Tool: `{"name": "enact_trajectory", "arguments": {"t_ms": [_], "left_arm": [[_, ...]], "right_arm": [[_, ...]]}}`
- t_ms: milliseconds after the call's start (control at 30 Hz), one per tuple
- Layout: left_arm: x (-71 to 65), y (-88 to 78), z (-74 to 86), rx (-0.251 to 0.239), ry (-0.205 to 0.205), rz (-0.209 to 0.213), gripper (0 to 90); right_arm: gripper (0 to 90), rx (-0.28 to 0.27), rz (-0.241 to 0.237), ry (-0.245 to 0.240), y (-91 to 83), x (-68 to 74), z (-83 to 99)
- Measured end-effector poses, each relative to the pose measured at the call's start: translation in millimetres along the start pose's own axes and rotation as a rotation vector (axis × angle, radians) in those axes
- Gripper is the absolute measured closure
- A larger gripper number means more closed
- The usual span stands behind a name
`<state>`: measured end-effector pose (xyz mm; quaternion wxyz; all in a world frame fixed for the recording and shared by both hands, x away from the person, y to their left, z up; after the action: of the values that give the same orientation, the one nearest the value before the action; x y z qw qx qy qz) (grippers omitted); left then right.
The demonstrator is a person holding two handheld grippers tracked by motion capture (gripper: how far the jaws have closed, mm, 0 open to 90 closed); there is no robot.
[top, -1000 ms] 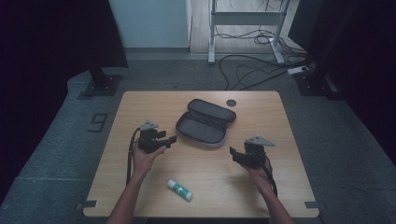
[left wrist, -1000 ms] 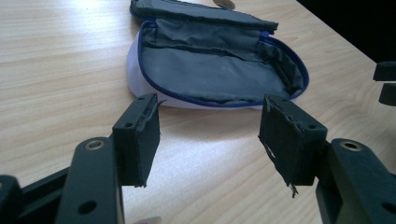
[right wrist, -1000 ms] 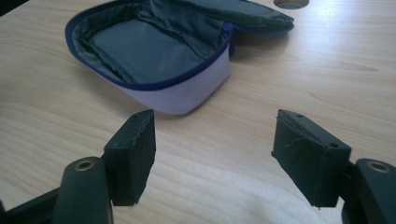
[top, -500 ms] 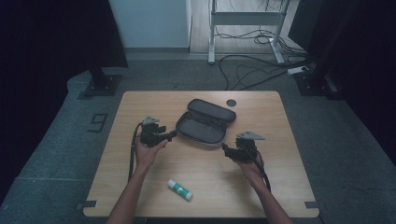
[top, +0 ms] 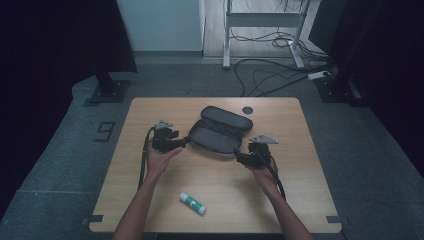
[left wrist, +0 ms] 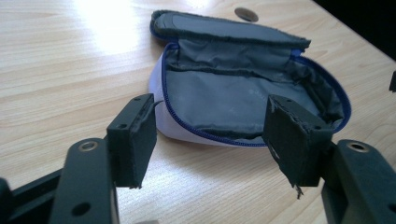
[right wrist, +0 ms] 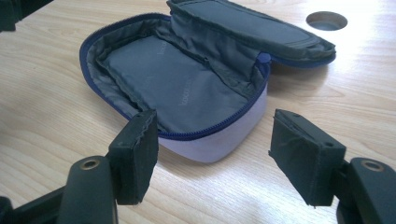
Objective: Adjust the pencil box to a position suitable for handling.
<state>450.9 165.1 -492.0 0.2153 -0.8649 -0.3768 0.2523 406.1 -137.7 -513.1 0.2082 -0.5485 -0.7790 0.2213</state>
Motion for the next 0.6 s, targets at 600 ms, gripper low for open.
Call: {"name": "enact_trajectory", "arguments": {"t_ms": [600], "left_arm": [[10.2,27.6,-9.3,0.057,-0.036,-0.013,34.5]], "right_arm": [[32.3,0.017,0.032,-0.008,24.8,8.4,-18.5]]}}
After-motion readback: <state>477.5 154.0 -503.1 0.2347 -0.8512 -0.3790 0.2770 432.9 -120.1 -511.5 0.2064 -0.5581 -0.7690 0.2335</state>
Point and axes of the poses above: each handheld gripper's, and its own axes: y roughly forward along the jaws, z roughly out of its underside, x roughly to its left, the point moved 3 cm from there along y, roughly forward along the jaws, and after that the axes turned 7 degrees about z, right-handed, at the moved point
